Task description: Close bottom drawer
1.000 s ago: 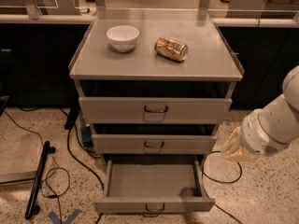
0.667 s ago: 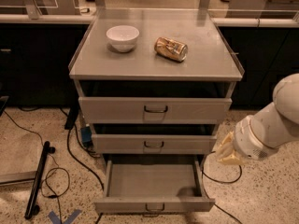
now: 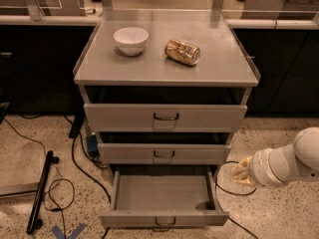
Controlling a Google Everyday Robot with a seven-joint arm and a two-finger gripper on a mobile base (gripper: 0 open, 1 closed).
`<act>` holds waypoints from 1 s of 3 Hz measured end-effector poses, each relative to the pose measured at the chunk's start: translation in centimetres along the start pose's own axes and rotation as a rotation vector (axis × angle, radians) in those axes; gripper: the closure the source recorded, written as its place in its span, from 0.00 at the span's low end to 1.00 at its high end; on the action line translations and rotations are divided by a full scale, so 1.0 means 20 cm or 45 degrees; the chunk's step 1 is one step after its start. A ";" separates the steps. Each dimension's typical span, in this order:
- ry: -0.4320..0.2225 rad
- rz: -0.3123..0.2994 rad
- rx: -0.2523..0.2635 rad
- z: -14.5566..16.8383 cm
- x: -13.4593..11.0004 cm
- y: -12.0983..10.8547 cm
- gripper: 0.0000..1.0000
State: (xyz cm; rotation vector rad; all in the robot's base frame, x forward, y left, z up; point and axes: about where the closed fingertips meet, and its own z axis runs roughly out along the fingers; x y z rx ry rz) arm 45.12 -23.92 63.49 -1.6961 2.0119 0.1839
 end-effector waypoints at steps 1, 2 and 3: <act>0.000 0.000 0.000 0.00 0.00 0.00 1.00; 0.011 0.065 -0.052 0.17 0.03 0.08 1.00; -0.071 0.227 -0.096 0.48 0.12 0.28 1.00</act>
Offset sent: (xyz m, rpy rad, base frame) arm -0.0166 0.0275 -0.0869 0.0232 0.1445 -0.0735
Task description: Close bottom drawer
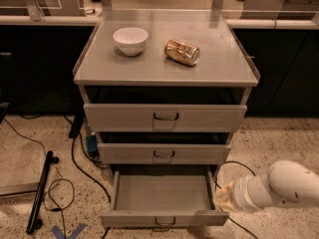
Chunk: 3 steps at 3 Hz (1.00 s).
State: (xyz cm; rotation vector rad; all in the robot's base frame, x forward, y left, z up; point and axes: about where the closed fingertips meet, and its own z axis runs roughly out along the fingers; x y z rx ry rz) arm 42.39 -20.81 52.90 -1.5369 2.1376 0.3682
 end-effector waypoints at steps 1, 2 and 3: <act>-0.038 0.090 0.019 0.17 0.10 0.06 1.00; -0.062 0.132 0.002 0.36 0.21 0.12 1.00; -0.070 0.137 -0.055 0.60 0.30 0.14 1.00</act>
Offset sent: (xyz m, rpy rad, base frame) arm -0.0271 0.0137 -0.1524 0.1116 0.0735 -0.1037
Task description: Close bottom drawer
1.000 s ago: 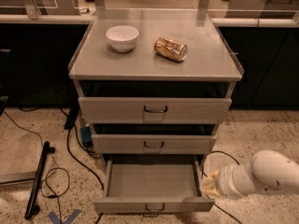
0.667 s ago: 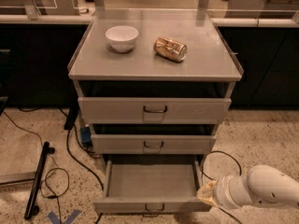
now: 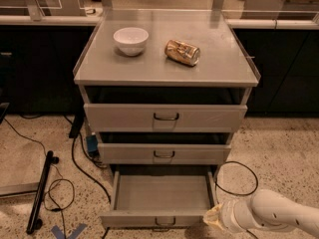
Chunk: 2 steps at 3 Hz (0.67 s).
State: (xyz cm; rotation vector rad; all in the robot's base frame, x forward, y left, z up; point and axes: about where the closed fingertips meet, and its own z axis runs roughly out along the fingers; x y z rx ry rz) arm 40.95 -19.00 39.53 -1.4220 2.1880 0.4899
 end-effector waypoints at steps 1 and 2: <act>0.000 0.000 0.000 0.00 0.00 0.00 1.00; 0.002 0.050 -0.035 0.10 0.05 -0.01 1.00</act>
Offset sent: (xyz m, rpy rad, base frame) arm 0.0107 0.0047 -0.0554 0.0380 0.1069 -0.0475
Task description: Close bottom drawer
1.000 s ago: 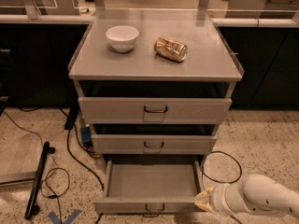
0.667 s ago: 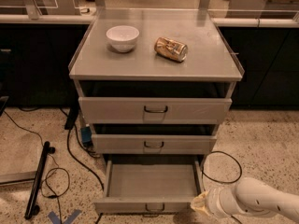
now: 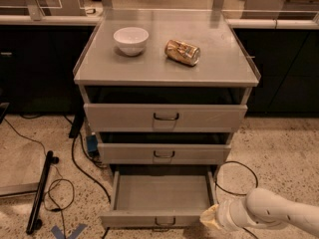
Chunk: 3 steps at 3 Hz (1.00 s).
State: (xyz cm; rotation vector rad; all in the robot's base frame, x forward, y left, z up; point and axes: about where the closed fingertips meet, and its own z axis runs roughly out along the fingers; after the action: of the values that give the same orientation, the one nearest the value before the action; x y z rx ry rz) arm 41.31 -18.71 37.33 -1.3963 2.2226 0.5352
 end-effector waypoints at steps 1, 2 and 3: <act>-0.030 0.097 -0.048 0.16 0.10 -0.05 1.00; -0.067 0.169 -0.094 0.32 0.20 -0.09 1.00; -0.104 0.193 -0.134 0.48 0.28 -0.10 1.00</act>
Offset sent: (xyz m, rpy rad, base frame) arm 0.0216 -0.0030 -0.1237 0.1575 0.1565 -0.1100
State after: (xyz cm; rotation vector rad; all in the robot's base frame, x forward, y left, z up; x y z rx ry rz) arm 42.69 -18.34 26.15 -1.2385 2.2747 0.7576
